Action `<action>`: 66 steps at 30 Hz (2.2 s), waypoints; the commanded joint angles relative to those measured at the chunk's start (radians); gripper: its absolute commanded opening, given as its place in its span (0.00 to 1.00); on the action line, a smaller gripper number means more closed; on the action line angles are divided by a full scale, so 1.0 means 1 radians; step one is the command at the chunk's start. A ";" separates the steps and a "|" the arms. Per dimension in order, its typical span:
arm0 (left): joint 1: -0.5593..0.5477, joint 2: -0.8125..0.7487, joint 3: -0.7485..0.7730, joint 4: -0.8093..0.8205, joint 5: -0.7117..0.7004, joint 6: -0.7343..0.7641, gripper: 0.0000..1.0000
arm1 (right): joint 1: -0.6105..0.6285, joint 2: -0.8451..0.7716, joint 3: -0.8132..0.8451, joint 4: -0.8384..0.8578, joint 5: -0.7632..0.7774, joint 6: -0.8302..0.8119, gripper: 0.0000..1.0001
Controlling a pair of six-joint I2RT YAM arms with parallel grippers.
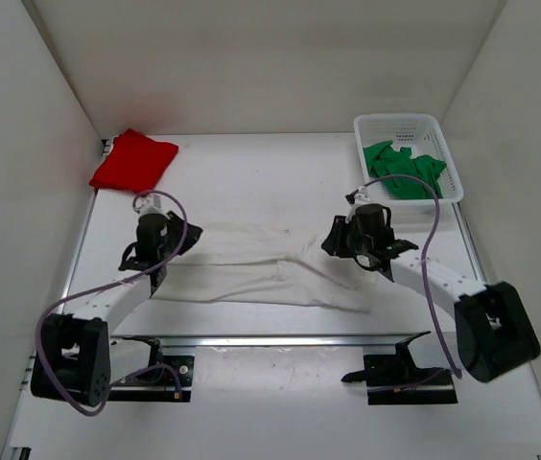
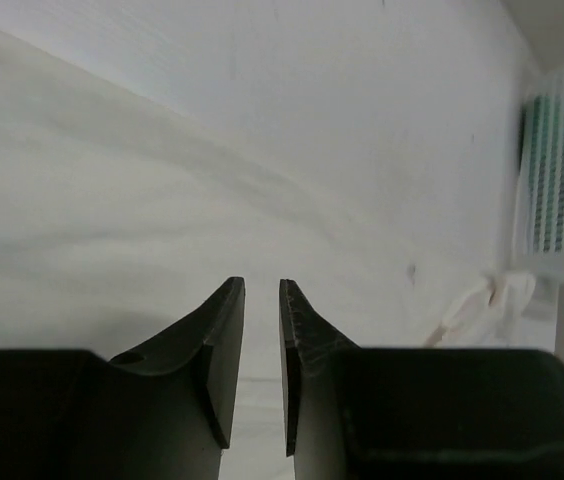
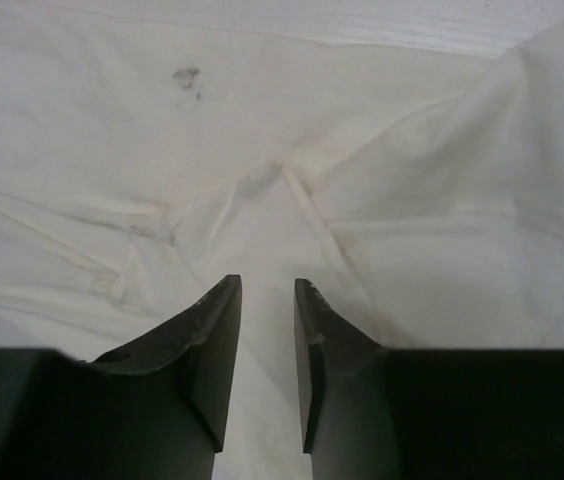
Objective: Fold and stack the t-shirts
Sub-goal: Fold the other side of the tshirt into a rectangle
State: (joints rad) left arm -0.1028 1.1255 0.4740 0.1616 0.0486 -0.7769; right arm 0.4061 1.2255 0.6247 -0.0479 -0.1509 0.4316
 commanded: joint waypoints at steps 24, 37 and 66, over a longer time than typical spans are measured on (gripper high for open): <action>-0.255 0.042 -0.118 0.148 0.117 0.014 0.31 | -0.012 0.310 0.080 0.272 -0.263 -0.042 0.11; -0.253 -0.001 -0.107 0.141 0.126 -0.007 0.31 | 0.141 0.079 -0.005 0.059 -0.118 -0.022 0.00; -0.222 0.003 -0.017 0.144 0.160 -0.038 0.33 | 0.350 -0.026 -0.040 -0.013 -0.076 0.222 0.33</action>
State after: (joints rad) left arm -0.3290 1.1282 0.4347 0.2989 0.1959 -0.8169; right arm 0.7856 1.2625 0.5629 -0.0383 -0.2375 0.6605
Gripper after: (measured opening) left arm 0.328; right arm 0.327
